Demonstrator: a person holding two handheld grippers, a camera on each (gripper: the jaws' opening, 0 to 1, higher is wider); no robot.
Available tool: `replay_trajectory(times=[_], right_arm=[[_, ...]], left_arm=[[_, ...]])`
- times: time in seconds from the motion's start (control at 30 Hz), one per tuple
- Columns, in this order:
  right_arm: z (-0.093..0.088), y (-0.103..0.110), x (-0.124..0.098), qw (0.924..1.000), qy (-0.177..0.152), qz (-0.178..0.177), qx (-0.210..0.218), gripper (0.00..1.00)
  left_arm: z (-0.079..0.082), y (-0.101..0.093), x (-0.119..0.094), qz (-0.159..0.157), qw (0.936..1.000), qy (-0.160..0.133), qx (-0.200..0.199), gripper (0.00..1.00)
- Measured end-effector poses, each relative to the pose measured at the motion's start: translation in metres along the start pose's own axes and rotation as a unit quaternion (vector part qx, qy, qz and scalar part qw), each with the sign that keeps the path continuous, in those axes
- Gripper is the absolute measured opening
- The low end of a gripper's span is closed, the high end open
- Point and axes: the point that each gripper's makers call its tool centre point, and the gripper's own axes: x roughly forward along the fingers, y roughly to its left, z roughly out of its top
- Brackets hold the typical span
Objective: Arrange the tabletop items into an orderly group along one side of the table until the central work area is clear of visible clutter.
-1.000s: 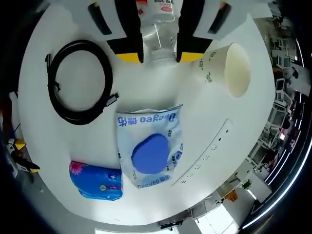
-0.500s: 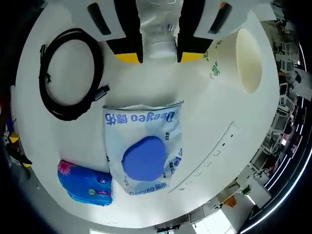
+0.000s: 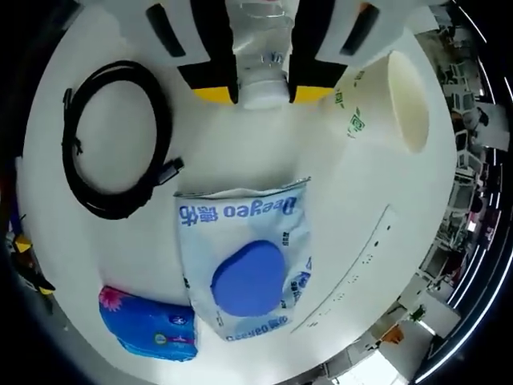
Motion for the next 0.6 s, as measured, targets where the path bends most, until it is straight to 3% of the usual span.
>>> replay_trajectory(times=[0.33,0.6], right_arm=[[0.0004,-0.0064,-0.0019,1.0,-0.001,-0.009,0.003,0.54],[0.0013,-0.0044,-0.0009,1.0,-0.001,-0.006,0.002,0.53]], left_arm=[[0.001,0.0018,-0.0027,-0.006,0.9995,-0.029,-0.014,0.22],[0.0021,-0.002,-0.0062,-0.005,0.9994,-0.032,-0.011,0.21]])
